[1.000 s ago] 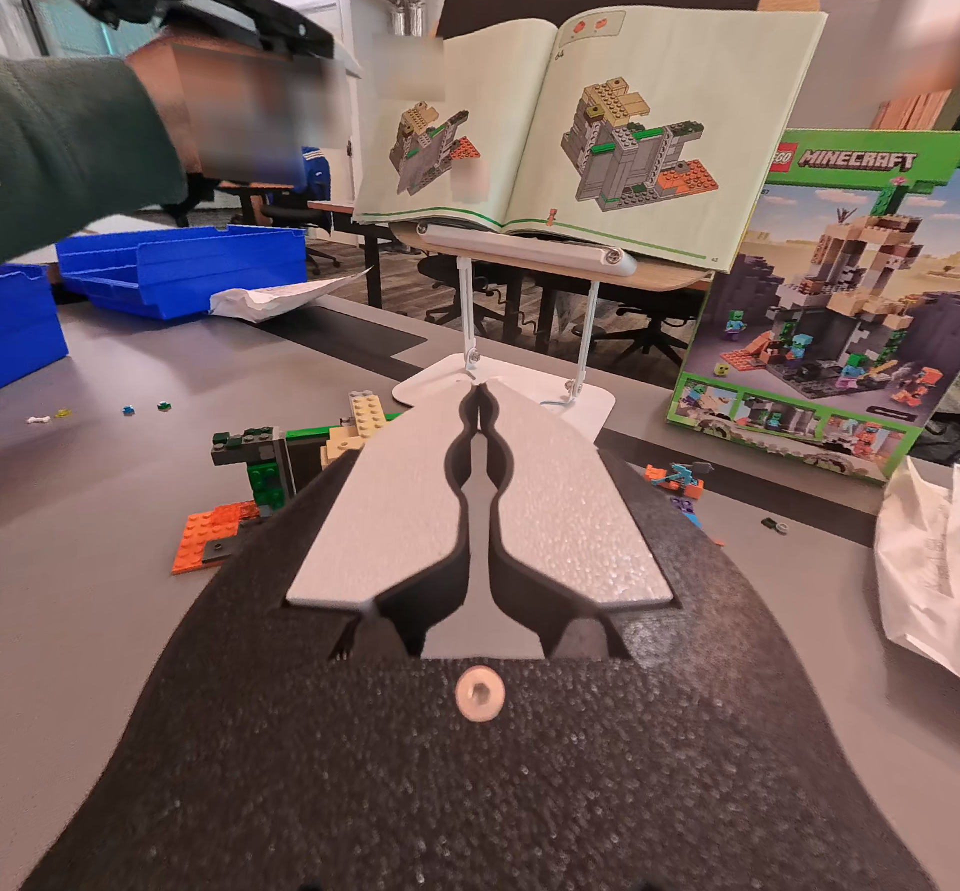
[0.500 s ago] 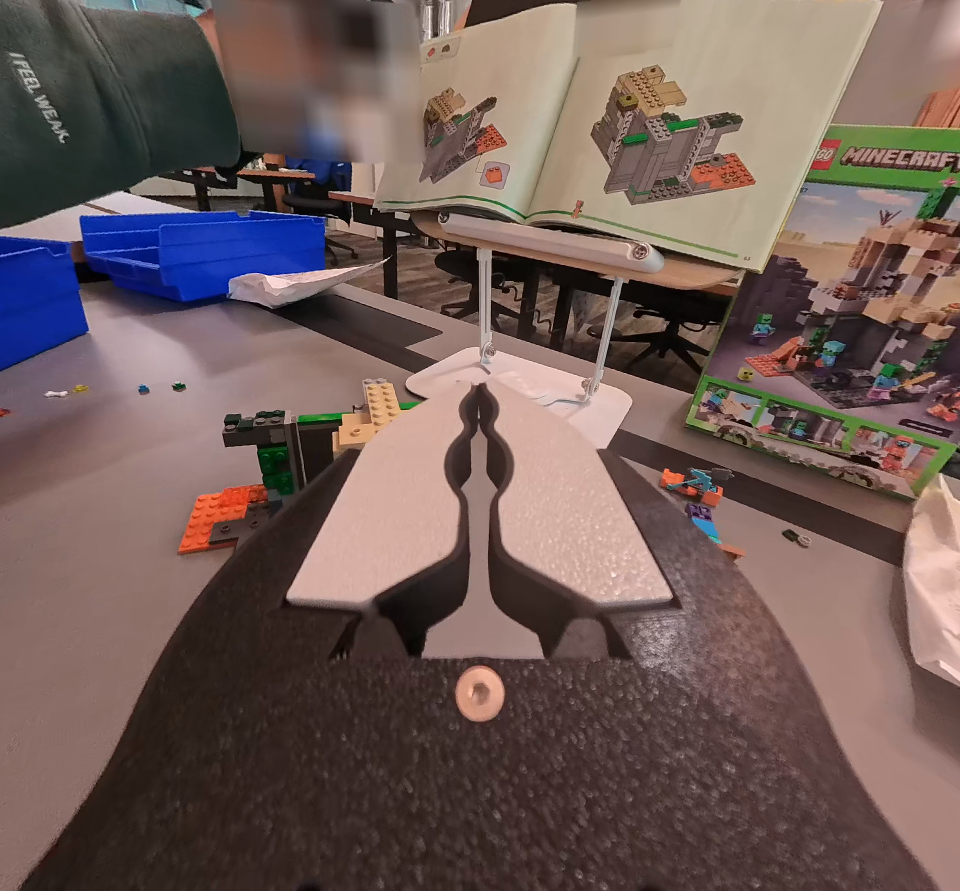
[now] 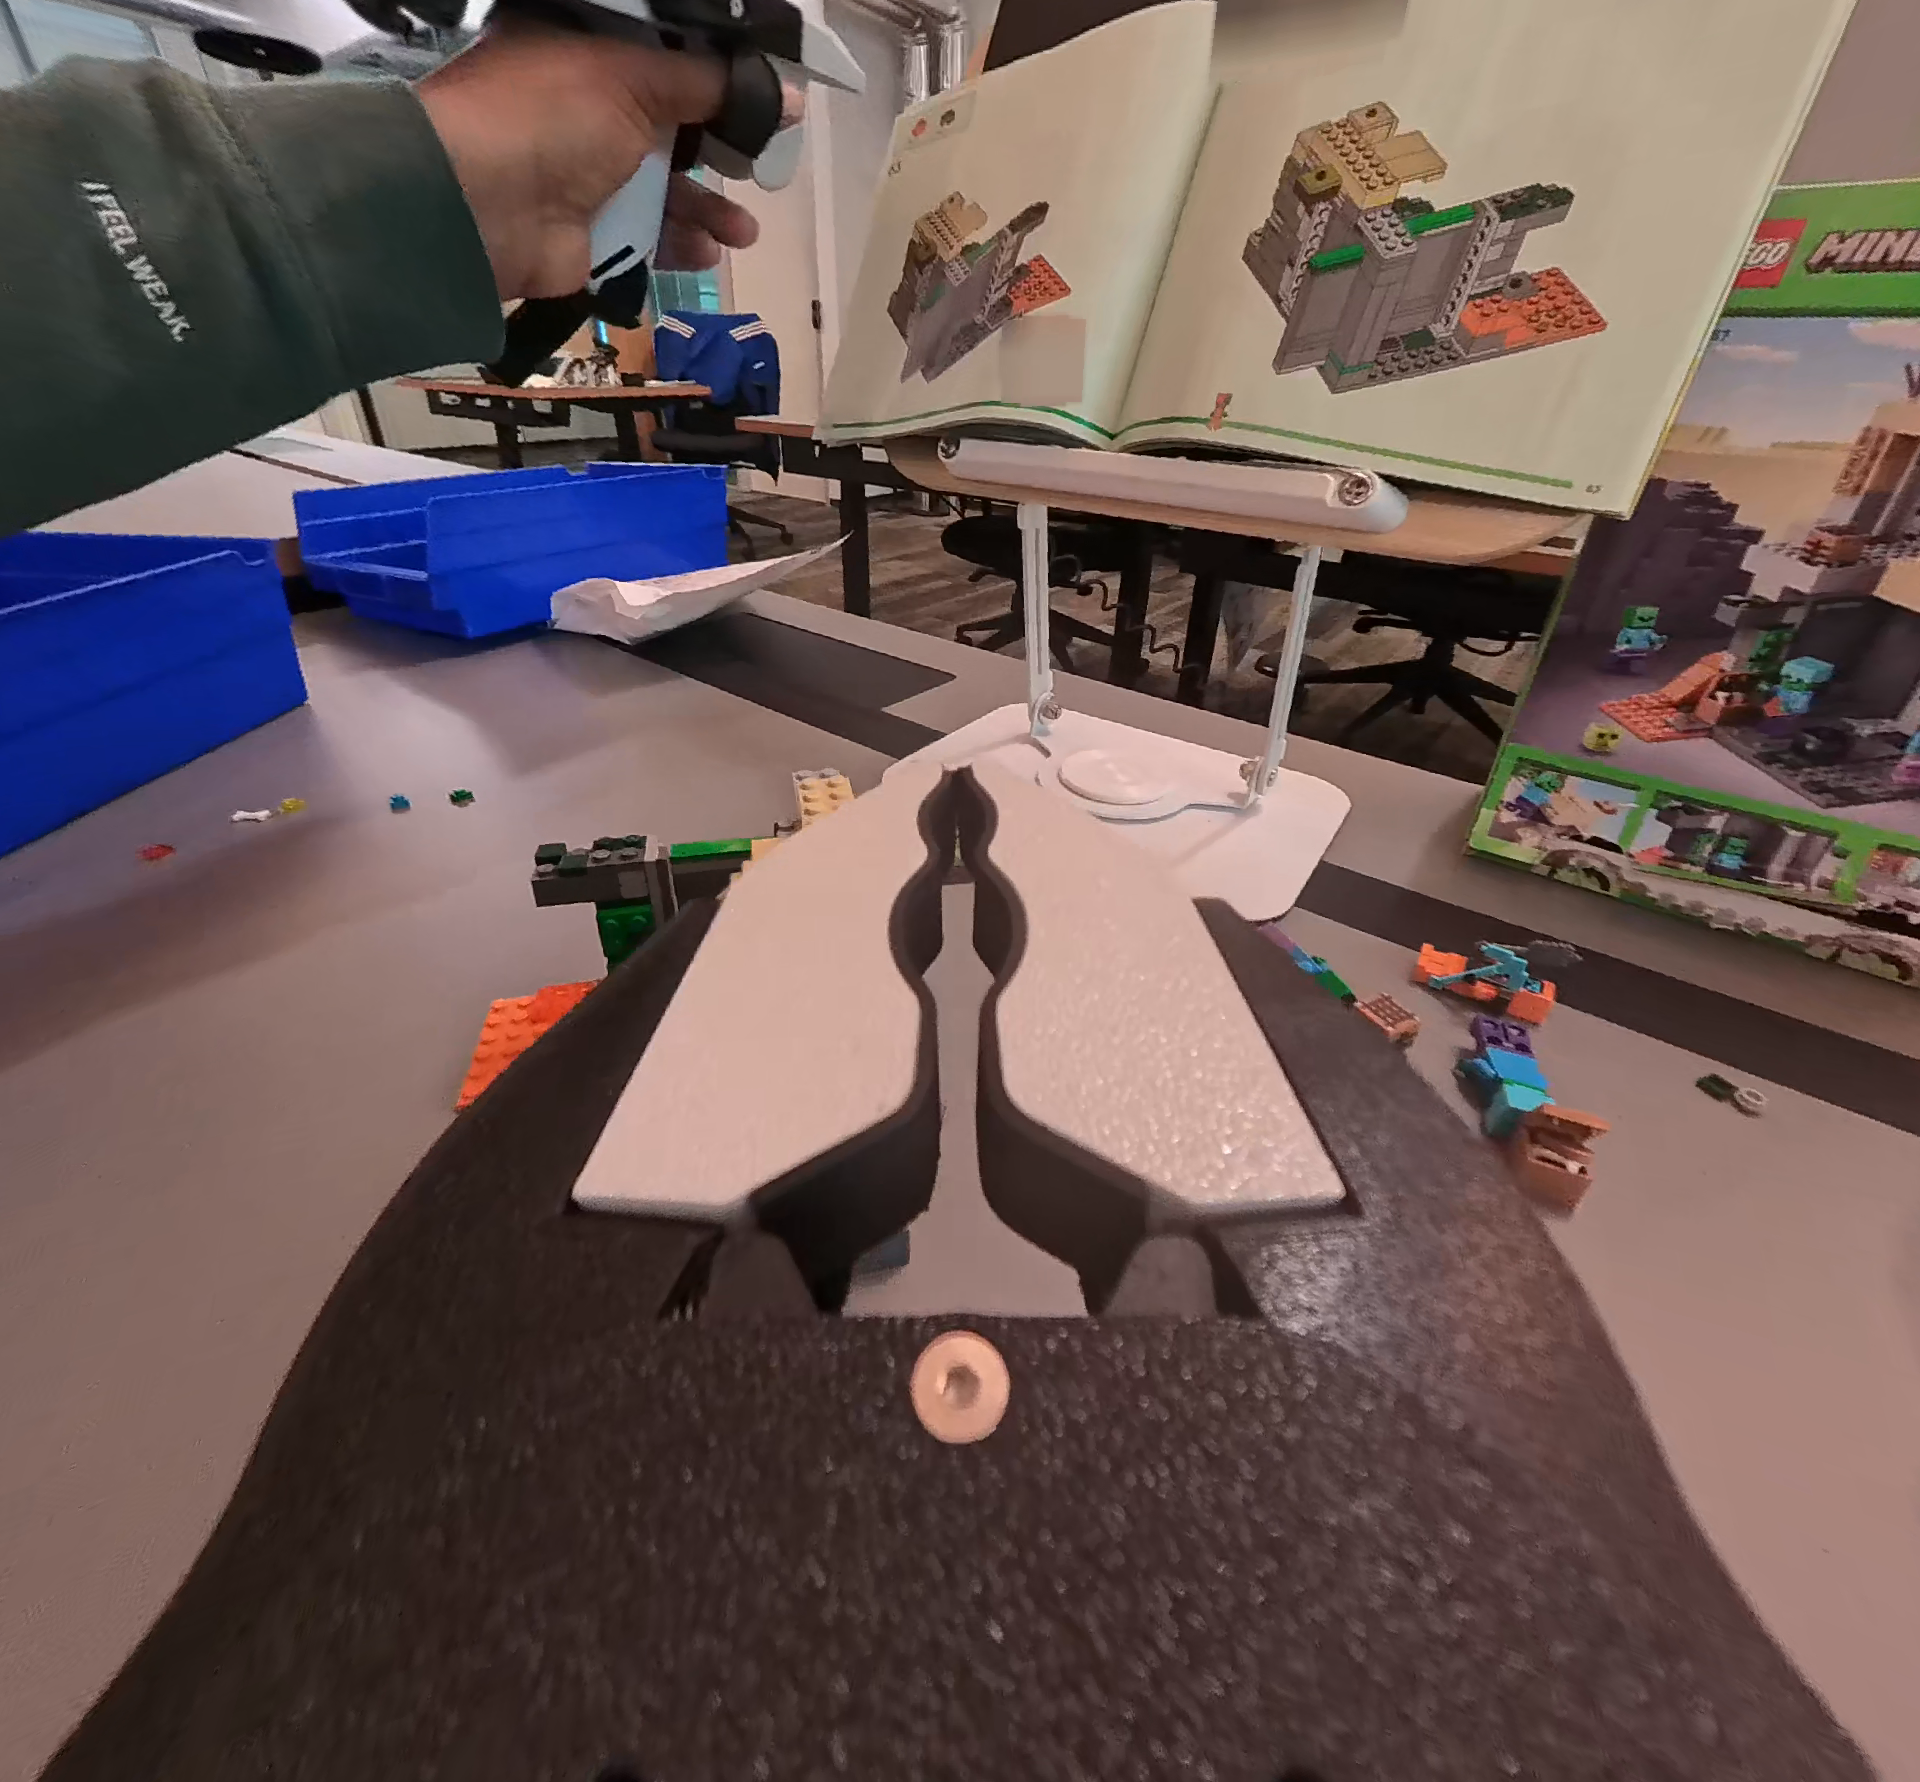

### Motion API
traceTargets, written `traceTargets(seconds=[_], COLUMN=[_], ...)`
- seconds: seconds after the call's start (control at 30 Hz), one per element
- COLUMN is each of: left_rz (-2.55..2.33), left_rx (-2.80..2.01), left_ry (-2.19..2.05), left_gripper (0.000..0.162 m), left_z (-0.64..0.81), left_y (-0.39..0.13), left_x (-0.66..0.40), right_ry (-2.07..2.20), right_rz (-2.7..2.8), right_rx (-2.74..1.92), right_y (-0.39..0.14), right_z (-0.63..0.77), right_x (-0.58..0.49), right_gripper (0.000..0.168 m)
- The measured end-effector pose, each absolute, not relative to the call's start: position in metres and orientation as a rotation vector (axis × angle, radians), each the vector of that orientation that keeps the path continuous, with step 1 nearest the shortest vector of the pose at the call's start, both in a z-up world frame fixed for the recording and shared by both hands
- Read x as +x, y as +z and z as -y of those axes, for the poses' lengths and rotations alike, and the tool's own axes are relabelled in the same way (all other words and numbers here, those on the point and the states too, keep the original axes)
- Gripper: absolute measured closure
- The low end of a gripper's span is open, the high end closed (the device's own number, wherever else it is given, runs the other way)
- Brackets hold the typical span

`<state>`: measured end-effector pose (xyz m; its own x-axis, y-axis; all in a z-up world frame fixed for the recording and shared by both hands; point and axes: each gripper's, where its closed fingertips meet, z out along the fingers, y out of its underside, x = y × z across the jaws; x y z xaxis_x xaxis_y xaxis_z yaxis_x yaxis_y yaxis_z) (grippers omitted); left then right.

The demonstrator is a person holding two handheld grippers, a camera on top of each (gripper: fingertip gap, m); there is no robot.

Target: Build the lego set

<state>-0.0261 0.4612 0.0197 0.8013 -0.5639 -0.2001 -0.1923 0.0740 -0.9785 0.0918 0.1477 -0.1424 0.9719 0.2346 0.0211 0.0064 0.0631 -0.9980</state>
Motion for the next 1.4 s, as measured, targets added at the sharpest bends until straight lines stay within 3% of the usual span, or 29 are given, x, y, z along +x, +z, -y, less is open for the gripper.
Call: traceTargets(seconds=[0.47,0.7,0.9,1.0,1.03,1.07,1.4], left_rz=[-0.844,-0.918,-0.924,-0.93,-0.935,-0.948,-1.145], left_rx=[-1.418,-1.41,-1.568,-1.705,-1.771,-1.837,-2.254], left_ry=[-0.382,-0.443,-0.331,-0.227,-0.214,-0.204,-0.044], left_gripper=[0.162,0.162,0.162,0.16,0.146,0.144,0.142], left_z=[-0.388,-0.332,-0.315,-0.31,-0.307,-0.303,-0.272], left_y=[0.001,0.002,-0.027,-0.058,-0.073,-0.088,-0.207], left_x=[-0.054,-0.132,-0.238,-0.292,-0.308,-0.323,-0.411], right_ry=[0.065,0.082,0.094,0.107,0.109,0.111,0.118], right_rz=[0.249,0.265,0.294,0.304,0.31,0.318,0.389], right_rx=[-1.542,-1.572,-1.586,-1.593,-1.596,-1.6,-1.63], right_y=[-0.153,-0.16,-0.165,-0.166,-0.167,-0.169,-0.18], right_z=[-0.15,-0.152,-0.153,-0.153,-0.153,-0.154,-0.154], right_x=[0.091,0.088,0.082,0.079,0.077,0.076,0.062], right_gripper=[0.168,0.168,0.168,0.168,0.168,0.168,0.168])
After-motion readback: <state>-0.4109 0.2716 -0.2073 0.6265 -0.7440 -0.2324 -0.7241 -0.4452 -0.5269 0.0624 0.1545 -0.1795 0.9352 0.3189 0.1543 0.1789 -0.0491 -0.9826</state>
